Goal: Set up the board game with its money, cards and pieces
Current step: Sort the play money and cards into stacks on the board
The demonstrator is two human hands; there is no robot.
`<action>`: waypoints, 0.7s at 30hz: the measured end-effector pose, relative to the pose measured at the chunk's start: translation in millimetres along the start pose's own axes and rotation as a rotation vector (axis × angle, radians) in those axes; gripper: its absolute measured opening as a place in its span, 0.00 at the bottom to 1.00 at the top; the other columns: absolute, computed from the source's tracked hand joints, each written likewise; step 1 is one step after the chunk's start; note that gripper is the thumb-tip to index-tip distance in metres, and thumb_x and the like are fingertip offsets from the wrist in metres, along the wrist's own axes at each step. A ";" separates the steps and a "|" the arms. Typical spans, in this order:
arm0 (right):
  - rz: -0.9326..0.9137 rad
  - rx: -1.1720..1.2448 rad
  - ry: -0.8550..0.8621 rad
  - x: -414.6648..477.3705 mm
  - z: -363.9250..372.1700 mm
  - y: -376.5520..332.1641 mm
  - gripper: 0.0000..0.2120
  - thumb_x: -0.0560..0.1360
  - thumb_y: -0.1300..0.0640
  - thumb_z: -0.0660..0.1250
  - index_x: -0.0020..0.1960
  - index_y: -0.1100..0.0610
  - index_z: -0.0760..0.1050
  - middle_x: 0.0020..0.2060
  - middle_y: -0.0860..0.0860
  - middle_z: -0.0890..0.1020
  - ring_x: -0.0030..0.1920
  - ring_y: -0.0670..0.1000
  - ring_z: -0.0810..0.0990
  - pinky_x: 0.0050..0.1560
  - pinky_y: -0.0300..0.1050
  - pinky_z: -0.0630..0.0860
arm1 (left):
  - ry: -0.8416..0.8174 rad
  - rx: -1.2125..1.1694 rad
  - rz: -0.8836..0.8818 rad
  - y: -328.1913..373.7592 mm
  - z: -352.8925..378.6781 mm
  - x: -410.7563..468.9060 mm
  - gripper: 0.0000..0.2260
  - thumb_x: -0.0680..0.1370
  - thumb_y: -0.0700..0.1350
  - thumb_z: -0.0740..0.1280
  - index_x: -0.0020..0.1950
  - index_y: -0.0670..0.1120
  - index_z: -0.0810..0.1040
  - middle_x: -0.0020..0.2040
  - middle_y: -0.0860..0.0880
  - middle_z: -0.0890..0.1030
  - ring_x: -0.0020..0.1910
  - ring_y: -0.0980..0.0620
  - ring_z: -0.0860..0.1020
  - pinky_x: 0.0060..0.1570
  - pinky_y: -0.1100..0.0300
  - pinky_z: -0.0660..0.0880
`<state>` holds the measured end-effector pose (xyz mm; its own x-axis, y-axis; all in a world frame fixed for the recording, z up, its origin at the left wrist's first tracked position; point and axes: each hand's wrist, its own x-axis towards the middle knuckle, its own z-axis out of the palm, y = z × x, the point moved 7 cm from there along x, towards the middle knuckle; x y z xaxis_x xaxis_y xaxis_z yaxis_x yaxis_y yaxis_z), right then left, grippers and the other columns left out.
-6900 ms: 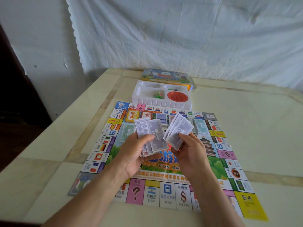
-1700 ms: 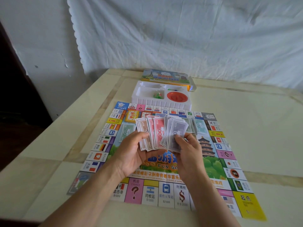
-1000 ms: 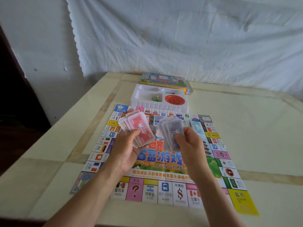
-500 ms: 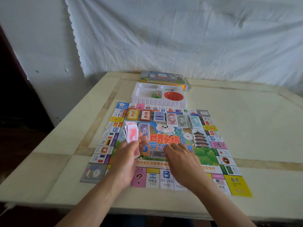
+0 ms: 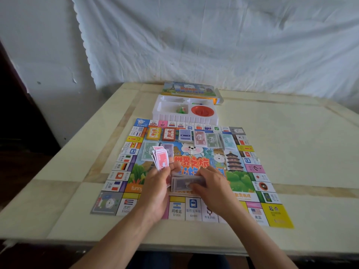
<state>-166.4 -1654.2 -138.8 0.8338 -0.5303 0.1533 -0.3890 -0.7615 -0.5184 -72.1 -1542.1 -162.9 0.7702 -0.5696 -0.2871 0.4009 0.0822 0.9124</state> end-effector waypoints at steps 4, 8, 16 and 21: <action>0.018 -0.093 0.047 -2.3 0.3 4.4 0.09 0.74 0.49 0.67 0.50 0.53 0.75 0.47 0.44 0.70 0.52 0.48 0.64 0.49 0.40 0.64 | -0.016 0.041 0.010 -1.9 0.0 -0.8 0.13 0.82 0.41 0.57 0.52 0.38 0.79 0.46 0.40 0.82 0.43 0.42 0.79 0.43 0.48 0.77; 0.132 0.325 0.051 -7.5 4.4 11.0 0.10 0.72 0.58 0.71 0.50 0.48 0.72 0.48 0.45 0.77 0.50 0.46 0.75 0.48 0.39 0.75 | -0.016 0.047 0.011 -3.6 3.0 -2.5 0.13 0.81 0.42 0.56 0.52 0.38 0.79 0.44 0.39 0.83 0.40 0.42 0.80 0.39 0.49 0.78; 0.040 0.478 0.096 -18.8 8.8 -1.3 0.19 0.72 0.73 0.62 0.52 0.50 0.71 0.51 0.48 0.75 0.52 0.43 0.76 0.50 0.34 0.76 | 0.061 0.084 0.072 -10.1 6.3 -7.1 0.16 0.82 0.44 0.56 0.43 0.46 0.82 0.47 0.40 0.83 0.45 0.42 0.78 0.51 0.41 0.76; -0.018 0.347 0.108 -18.6 7.8 -2.3 0.11 0.76 0.68 0.61 0.52 0.56 0.75 0.49 0.47 0.73 0.50 0.43 0.74 0.48 0.34 0.74 | 0.069 0.067 0.097 -9.8 4.8 -8.8 0.15 0.82 0.42 0.54 0.46 0.44 0.80 0.41 0.43 0.82 0.40 0.44 0.78 0.43 0.47 0.76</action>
<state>-177.9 -1639.7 -147.1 0.7860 -0.5683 0.2434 -0.2033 -0.6093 -0.7664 -85.1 -1541.8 -167.9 0.8368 -0.5038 -0.2142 0.2909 0.0777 0.9536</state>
